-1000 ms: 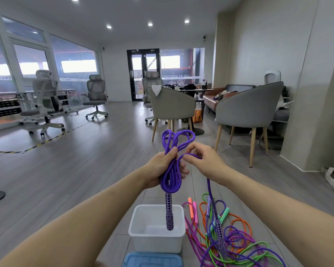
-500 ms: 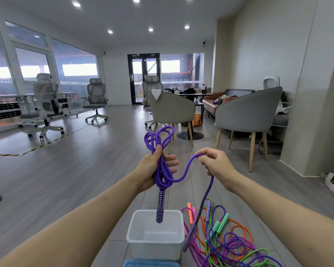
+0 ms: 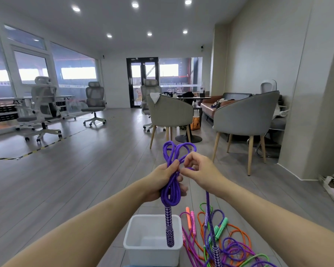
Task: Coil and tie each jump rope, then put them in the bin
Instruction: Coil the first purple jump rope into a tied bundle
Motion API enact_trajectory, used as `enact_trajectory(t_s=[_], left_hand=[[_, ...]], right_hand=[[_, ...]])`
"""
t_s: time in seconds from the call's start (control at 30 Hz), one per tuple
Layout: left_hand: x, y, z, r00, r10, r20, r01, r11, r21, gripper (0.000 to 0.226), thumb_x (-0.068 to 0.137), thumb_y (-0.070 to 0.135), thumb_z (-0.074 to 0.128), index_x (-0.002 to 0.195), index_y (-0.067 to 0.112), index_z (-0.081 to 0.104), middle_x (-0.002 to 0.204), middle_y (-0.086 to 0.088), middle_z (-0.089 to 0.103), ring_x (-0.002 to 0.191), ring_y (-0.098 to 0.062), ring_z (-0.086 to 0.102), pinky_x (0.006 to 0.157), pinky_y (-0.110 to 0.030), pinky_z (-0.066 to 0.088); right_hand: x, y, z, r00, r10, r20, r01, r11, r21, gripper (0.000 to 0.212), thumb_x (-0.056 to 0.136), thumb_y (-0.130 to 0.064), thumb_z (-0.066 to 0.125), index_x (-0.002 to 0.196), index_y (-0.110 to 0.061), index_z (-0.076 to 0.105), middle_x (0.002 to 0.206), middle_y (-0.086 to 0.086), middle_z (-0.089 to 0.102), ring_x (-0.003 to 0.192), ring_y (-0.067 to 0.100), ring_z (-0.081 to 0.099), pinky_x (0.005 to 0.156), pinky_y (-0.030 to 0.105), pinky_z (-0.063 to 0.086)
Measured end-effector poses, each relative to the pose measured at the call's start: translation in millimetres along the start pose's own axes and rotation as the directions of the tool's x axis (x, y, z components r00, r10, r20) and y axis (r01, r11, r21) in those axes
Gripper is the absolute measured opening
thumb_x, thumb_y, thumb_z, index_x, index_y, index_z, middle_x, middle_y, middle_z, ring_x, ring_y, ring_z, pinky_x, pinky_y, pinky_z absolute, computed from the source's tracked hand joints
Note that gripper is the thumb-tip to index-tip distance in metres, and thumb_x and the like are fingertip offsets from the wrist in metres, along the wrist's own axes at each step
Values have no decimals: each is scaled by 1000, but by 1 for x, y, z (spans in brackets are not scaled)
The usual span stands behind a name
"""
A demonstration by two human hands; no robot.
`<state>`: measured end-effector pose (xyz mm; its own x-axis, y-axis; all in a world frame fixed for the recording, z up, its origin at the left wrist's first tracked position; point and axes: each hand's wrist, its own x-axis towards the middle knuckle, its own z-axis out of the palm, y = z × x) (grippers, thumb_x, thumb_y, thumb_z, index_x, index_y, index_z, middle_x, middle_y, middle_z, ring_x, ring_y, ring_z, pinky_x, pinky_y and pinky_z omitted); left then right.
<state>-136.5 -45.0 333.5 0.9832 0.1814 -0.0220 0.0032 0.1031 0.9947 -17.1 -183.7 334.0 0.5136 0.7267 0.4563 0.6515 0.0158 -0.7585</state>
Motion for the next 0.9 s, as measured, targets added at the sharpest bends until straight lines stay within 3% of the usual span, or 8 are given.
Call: enact_trajectory(t_s=[0.07, 0.2, 0.33, 0.4, 0.53, 0.7, 0.77, 0.9], left_hand=[[2, 4, 1, 1000, 6, -15, -6, 999, -33, 33, 107, 43, 47, 109, 11, 48, 73, -1, 50, 60, -18, 54, 70, -42, 59], [2, 20, -3, 1000, 22, 2, -22, 999, -23, 30, 104, 45, 52, 101, 16, 46, 69, 3, 42, 52, -11, 39, 52, -26, 45], [-11, 35, -6, 959, -23, 281, -52, 965, 258, 22, 102, 29, 63, 100, 15, 45, 69, 1, 42, 53, -10, 39, 50, -23, 44], [-15, 37, -2, 924, -180, 338, -15, 865, 501, 33, 97, 18, 70, 115, 18, 42, 72, -1, 49, 54, -11, 43, 52, -24, 46], [-9, 17, 12, 886, -432, 168, 49, 448, 893, 60, 92, 18, 73, 132, 26, 29, 85, -8, 55, 56, -13, 50, 54, -30, 49], [11, -27, 12, 945, -324, -53, 155, 298, 942, 70, 98, 23, 65, 144, 19, 12, 82, -8, 55, 54, -15, 51, 50, -31, 48], [22, -41, 3, 963, -235, -134, 215, 366, 905, 70, 97, 25, 63, 147, 10, 15, 81, -6, 58, 53, -14, 54, 54, -34, 55], [32, -32, -15, 947, -180, -267, 283, 861, 422, 68, 94, 21, 66, 142, 15, 19, 77, -8, 56, 52, -12, 53, 54, -32, 51]], right_hand=[[-1, 6, -4, 1000, 23, 5, -23, 999, -25, 18, 90, -31, 76, 94, -20, 62, 81, 6, 68, 68, 21, 62, 66, 40, 55], [-8, 18, -22, 963, 228, 144, -230, 973, -5, 22, 99, -41, 63, 96, -20, 69, 69, -1, 55, 60, 11, 47, 55, 26, 40], [-11, 32, -43, 933, 314, 178, -330, 941, 71, 36, 97, -45, 65, 89, -10, 71, 68, 1, 49, 57, 12, 41, 55, 26, 38], [-11, 36, -47, 920, 331, 210, -351, 934, 66, 33, 95, -42, 69, 91, -10, 74, 72, 6, 54, 61, 18, 43, 59, 29, 38], [-10, 33, -45, 885, 381, 268, -390, 921, -19, 26, 96, -35, 70, 98, -10, 75, 75, 5, 62, 64, 17, 49, 57, 25, 40], [-2, 10, -17, 941, 274, 198, -244, 956, -163, 20, 97, -40, 66, 91, -24, 76, 80, -1, 73, 69, 11, 65, 65, 29, 55], [0, -1, -5, 950, 209, 233, -164, 966, -198, 21, 100, -38, 61, 93, -25, 76, 87, 1, 74, 78, 15, 68, 72, 31, 55], [-6, -8, -9, 943, 175, 284, -139, 980, -142, 19, 100, -30, 61, 98, -19, 76, 74, -5, 65, 63, 9, 57, 58, 24, 47]])
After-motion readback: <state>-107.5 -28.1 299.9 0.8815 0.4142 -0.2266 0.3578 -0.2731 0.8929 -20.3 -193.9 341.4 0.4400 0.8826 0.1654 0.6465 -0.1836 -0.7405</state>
